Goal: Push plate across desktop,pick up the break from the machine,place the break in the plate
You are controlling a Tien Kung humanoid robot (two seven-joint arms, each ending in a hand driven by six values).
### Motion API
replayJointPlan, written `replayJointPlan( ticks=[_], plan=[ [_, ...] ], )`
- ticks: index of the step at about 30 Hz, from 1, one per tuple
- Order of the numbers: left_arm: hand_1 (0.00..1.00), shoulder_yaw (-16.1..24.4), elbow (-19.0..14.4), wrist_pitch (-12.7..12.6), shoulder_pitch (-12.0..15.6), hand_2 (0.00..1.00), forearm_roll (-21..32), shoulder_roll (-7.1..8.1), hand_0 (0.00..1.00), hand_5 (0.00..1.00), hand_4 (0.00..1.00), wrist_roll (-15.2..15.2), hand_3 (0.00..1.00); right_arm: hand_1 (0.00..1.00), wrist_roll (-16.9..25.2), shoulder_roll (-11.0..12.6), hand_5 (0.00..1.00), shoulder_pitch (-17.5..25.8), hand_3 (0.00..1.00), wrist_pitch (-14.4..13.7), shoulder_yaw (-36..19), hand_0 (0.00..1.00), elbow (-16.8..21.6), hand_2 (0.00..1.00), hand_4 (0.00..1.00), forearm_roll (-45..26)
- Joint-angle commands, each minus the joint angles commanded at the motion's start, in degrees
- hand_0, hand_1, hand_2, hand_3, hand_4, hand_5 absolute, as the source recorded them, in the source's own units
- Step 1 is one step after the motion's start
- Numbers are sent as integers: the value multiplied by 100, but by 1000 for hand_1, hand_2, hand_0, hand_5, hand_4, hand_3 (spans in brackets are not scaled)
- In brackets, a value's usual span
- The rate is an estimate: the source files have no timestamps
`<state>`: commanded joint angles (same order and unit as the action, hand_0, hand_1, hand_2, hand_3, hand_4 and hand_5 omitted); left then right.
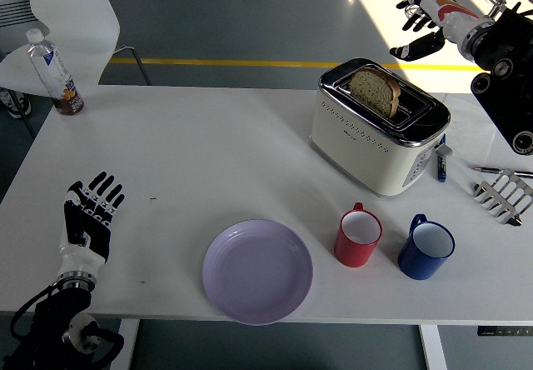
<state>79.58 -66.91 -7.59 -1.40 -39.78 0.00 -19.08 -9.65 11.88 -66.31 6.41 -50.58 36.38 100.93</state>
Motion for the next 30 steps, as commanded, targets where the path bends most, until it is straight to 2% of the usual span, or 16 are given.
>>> replayJointPlan(
  ticks=[5, 6, 7, 11, 12, 17, 18, 24, 29, 30],
  plan=[
    [752, 10, 39, -75, -4, 767, -40, 0, 799, 998, 441, -64, 657, 580, -119, -295, 243, -216, 768, 55, 15, 711, -591, 569, 838, 49],
    [734, 12, 43, -81, -2, 735, -40, 0, 788, 998, 427, -70, 621, 611, -134, -318, 250, -230, 747, 65, 10, 754, -640, 590, 835, 70],
    [734, 14, 46, -85, 1, 735, -39, 0, 788, 998, 427, -76, 621, 611, -139, -326, 250, -236, 747, 69, 8, 754, -658, 590, 835, 78],
    [734, 11, 51, -95, 19, 735, -43, 0, 788, 998, 427, -109, 621, 611, -182, -531, 250, -337, 747, 60, 12, 754, -1125, 590, 835, 180],
    [732, 9, 51, -95, 19, 735, -44, 0, 792, 998, 419, -109, 609, 615, -184, -546, 258, -338, 746, 62, 25, 706, -1173, 600, 833, 158],
    [732, 14, 50, -18, 8, 735, -116, 0, 792, 998, 419, -68, 609, 615, -232, -557, 258, -296, 746, 160, 96, 706, -1253, 600, 833, -80],
    [727, 22, 53, 5, 7, 731, -132, 0, 789, 998, 407, -55, 605, 613, -256, -567, 271, -298, 750, 201, 112, 667, -1252, 603, 834, -146],
    [725, 35, 56, 35, 10, 731, -161, 0, 784, 998, 402, -39, 600, 610, -314, -652, 289, -345, 749, 295, 133, 659, -1254, 601, 836, -380],
    [725, 16, 61, 40, 8, 731, -168, 0, 784, 998, 402, -34, 600, 610, -339, -768, 289, -399, 749, 250, 187, 659, -1377, 601, 836, -427],
    [722, 12, 63, 45, 11, 731, -171, 0, 784, 988, 388, -31, 597, 630, -350, -816, 296, -405, 764, 221, 188, 683, -1442, 624, 837, -408]
  ],
)
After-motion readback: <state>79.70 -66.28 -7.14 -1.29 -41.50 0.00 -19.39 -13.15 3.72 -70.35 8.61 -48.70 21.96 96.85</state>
